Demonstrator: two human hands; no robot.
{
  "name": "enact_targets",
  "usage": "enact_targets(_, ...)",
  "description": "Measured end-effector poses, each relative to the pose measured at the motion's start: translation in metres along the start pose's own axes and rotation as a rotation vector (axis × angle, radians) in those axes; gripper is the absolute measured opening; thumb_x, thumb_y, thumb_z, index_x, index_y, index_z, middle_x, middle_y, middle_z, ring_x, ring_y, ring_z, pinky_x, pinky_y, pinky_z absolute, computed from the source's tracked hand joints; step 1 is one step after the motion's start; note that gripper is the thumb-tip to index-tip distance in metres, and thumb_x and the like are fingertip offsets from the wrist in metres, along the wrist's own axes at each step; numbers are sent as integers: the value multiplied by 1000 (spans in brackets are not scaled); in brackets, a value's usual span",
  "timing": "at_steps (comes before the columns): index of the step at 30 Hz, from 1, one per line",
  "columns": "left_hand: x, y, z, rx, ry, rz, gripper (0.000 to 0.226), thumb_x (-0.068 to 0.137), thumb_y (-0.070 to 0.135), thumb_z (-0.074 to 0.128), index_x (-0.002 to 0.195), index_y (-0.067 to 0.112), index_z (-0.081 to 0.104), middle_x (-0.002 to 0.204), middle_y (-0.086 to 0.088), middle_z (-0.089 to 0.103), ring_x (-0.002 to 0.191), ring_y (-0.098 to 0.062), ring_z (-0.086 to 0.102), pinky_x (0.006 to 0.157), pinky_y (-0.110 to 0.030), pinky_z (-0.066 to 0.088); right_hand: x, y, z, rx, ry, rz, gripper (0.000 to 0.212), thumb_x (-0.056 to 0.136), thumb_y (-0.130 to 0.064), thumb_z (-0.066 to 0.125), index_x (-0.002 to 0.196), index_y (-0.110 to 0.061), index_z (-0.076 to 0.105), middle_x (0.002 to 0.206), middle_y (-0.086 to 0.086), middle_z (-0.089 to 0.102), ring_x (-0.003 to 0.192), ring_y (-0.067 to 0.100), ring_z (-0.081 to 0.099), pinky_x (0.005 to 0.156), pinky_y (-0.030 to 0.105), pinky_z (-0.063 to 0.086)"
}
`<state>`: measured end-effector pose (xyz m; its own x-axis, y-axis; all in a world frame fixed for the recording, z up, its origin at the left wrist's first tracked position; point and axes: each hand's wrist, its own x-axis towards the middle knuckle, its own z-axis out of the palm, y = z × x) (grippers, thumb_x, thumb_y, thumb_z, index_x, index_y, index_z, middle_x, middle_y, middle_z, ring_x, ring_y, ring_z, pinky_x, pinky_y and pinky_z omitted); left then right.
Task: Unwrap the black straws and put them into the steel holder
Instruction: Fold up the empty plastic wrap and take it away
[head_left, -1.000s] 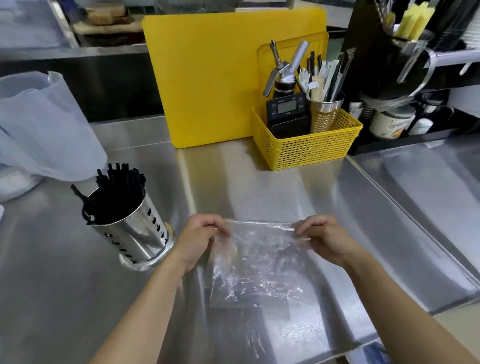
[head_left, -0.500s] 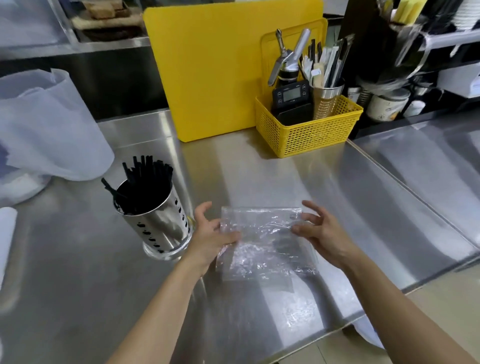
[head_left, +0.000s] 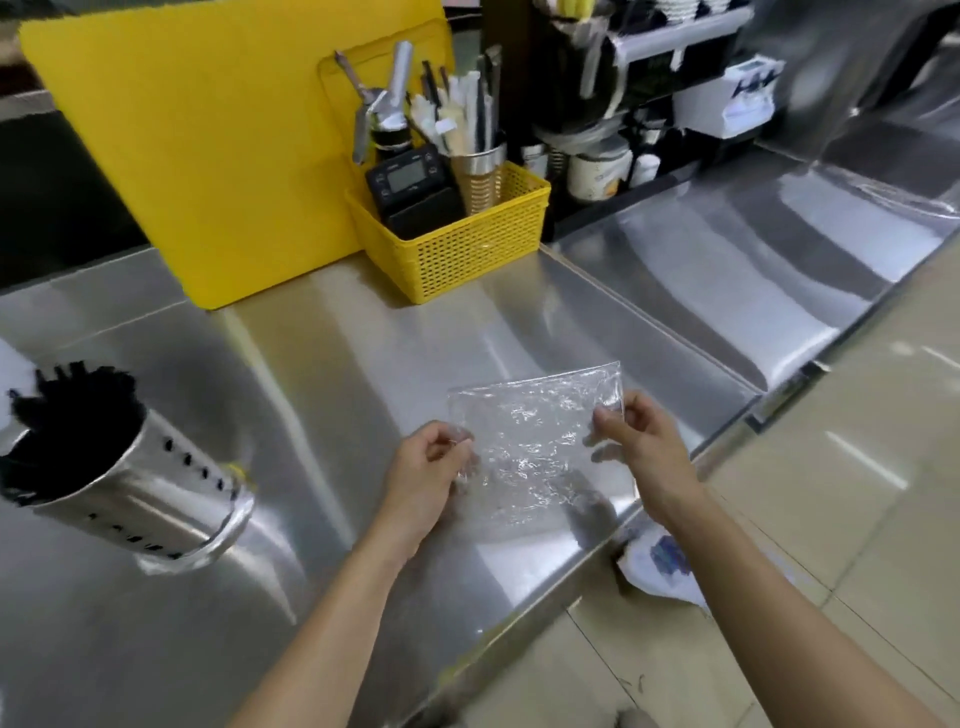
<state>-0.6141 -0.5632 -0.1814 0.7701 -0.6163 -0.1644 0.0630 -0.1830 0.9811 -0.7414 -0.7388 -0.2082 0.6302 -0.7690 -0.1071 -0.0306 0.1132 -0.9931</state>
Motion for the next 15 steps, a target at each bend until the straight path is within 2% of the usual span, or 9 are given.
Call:
enact_targets(2,2,1,38,1,-32,21,22,87,-4,54,72,12,57,64,0,56,47,6,53,47,-5,39,2,1,-37,10,41,-21,16,88,-2,55,75,-9,50,59,-2,61,53,9,61,50,22,49)
enact_targets(4,5,0,84,2,-53,35,23,86,-4,54,71,13,58,64,1,56,48,6,52,48,-6,39,7,8,-83,10,87,-32,13,87,-2,57,75,-6,51,57,-2,62,55,10,61,56,23,49)
enact_targets(7,10,-11,162,30,-91,61,30,84,-1,57,68,23,60,61,9,60,53,2,51,54,-10,41,12,22,-162,-30,160,-16,17,84,-4,62,74,3,50,66,14,52,68,19,52,68,32,41)
enact_targets(10,15,-31,239,151,-92,85,29,80,1,62,65,25,61,65,15,63,65,-4,54,64,-16,42,15,35,-241,-112,186,51,21,77,1,68,62,-9,56,62,3,50,64,13,46,64,22,39)
enact_targets(12,18,-49,280,285,-82,95,25,78,0,64,69,24,64,79,6,61,76,-15,55,69,-22,40,14,50,-288,-218,201,95,30,72,3,71,57,-21,62,59,-1,52,56,9,45,57,15,39)
enact_targets(15,22,-77,322,387,-138,69,32,79,-7,56,73,23,67,91,-3,58,81,-16,54,67,-10,37,14,82,-336,-336,228,196,31,71,11,65,62,-18,66,65,1,60,53,5,51,54,14,41)
